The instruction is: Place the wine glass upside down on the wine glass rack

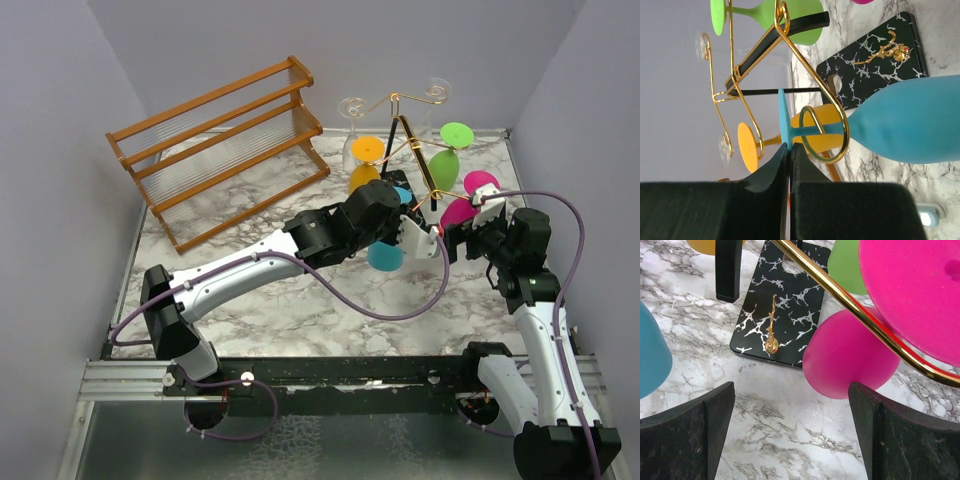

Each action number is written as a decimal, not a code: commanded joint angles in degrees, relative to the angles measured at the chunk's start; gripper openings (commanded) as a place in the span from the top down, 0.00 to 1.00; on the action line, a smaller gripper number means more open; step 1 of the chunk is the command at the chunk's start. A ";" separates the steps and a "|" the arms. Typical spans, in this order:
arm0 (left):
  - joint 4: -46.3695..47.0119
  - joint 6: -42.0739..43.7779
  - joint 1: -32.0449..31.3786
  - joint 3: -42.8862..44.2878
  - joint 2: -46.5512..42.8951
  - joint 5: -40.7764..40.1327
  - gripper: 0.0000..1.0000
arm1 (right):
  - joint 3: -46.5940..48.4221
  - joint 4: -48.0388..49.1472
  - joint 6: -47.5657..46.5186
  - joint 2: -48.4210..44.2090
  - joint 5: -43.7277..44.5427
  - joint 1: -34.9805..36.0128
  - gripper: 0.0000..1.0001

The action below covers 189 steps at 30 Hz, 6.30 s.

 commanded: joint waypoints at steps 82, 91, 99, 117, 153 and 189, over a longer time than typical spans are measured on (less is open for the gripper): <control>-18.26 -13.80 6.50 7.51 -6.05 33.61 0.46 | 0.47 0.53 -3.04 -1.95 -3.10 -0.31 0.05; -25.59 -11.90 15.83 1.94 -15.36 42.54 0.12 | 2.17 -5.88 -9.83 -5.66 -7.57 -0.31 0.06; -10.17 -27.22 25.25 -7.29 -25.01 21.28 0.01 | 14.27 -17.54 -16.78 -3.68 -6.88 -0.31 0.06; 10.61 -48.86 45.85 -26.47 -39.97 7.68 0.01 | 30.14 4.38 4.67 9.21 2.07 -0.31 0.01; 4.63 -53.52 55.94 -26.50 -43.03 10.47 0.01 | 27.67 -1.39 6.66 1.51 5.12 -1.62 0.00; 3.08 -52.44 56.76 -26.90 -44.32 11.23 0.01 | 25.64 -3.35 4.74 0.19 0.40 -1.89 0.00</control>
